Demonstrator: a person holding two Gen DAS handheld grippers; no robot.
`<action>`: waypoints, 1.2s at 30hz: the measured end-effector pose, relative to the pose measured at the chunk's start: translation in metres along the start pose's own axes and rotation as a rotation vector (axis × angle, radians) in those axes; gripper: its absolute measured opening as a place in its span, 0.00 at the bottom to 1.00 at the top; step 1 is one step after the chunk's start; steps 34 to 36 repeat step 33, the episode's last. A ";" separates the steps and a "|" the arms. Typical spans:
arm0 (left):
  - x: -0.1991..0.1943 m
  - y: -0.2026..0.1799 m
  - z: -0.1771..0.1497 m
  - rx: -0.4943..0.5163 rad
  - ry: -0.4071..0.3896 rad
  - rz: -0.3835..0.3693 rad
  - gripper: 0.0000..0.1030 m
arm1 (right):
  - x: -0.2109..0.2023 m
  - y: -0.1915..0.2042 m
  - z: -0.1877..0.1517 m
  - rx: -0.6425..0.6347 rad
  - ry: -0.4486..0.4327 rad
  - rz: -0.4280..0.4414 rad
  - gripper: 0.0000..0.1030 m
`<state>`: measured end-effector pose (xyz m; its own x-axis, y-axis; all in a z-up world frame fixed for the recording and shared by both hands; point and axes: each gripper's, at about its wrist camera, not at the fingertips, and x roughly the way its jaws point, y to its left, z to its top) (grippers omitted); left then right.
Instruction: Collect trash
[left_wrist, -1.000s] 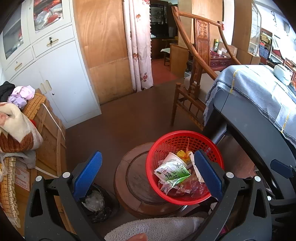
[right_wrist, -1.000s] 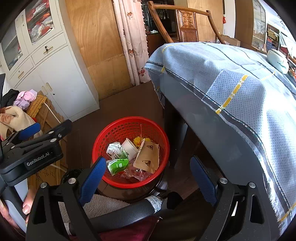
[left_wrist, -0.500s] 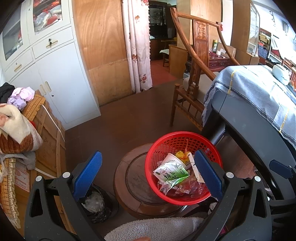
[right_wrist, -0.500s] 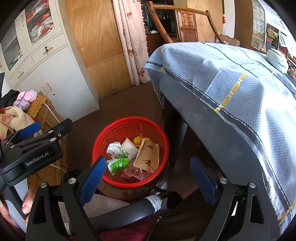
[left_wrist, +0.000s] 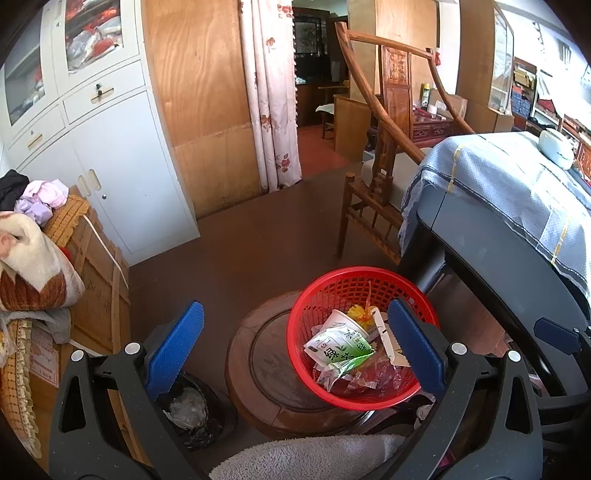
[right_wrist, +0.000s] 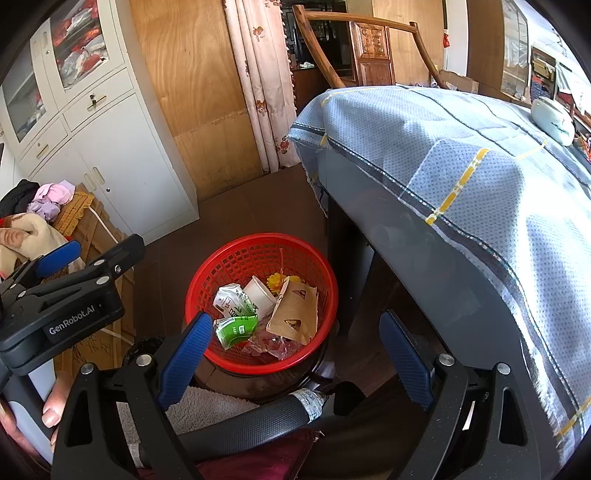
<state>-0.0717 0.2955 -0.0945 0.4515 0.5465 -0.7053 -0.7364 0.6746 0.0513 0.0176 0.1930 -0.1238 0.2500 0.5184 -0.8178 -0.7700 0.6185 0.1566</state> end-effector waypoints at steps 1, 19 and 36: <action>0.000 0.000 0.000 0.001 0.001 -0.001 0.93 | 0.000 0.000 0.000 0.000 0.000 0.001 0.88; 0.003 -0.001 0.000 -0.001 0.012 -0.002 0.93 | -0.001 0.002 0.000 -0.001 -0.001 0.003 0.88; -0.001 -0.005 -0.002 0.026 0.008 -0.019 0.93 | -0.001 0.003 -0.001 0.002 -0.005 0.001 0.88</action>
